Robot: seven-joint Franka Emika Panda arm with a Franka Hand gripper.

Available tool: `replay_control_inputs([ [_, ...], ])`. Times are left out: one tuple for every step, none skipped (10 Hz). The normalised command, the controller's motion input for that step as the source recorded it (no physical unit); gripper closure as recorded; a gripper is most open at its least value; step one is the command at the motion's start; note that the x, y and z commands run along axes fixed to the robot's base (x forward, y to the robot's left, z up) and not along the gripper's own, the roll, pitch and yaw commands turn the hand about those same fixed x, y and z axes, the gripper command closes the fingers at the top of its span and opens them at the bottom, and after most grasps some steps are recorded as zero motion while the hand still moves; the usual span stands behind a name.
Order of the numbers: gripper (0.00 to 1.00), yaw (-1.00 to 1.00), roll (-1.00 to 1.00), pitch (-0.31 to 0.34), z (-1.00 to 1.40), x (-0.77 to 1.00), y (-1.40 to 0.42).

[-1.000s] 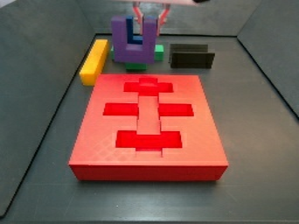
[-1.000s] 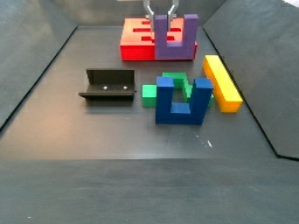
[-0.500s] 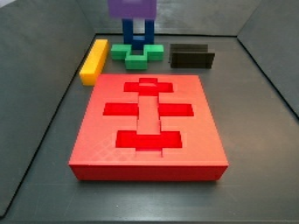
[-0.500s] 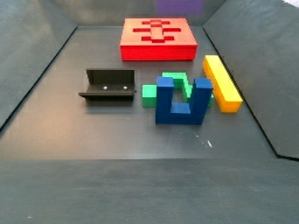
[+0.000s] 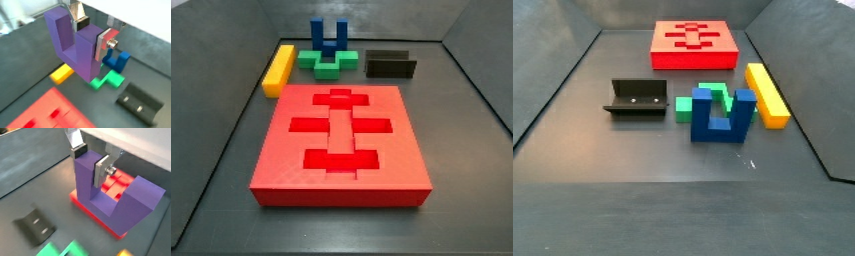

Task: Pick up the purple object. Move up. Move to above the board. Insert the purple object.
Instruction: Move to above the board, then insert the purple object.

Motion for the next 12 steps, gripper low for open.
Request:
replay_control_inputs([
  [1.00,0.04,0.08,0.090,0.34,-0.07,-1.40],
  [1.00,0.03,0.03,0.096,0.34,-0.04,-1.40],
  [1.00,0.02,0.03,0.107,0.25,0.00,-0.99],
  [1.00,0.02,0.02,0.124,0.15,0.04,-0.59],
  [1.00,0.01,0.02,0.131,0.07,0.07,-0.29],
  [1.00,0.01,0.03,0.127,0.06,0.06,-0.20],
  [1.00,0.00,0.00,0.000,0.00,0.00,-0.03],
  [1.00,0.00,0.03,-0.066,-0.21,0.05,-0.09],
  [1.00,0.00,0.06,-0.117,-0.41,0.16,-0.14],
  [1.00,0.00,0.16,-0.090,-0.50,0.28,-0.31],
  [1.00,0.00,0.24,-0.036,-0.44,0.42,-0.51],
  [1.00,0.00,0.31,-0.050,-0.48,0.43,-0.61],
])
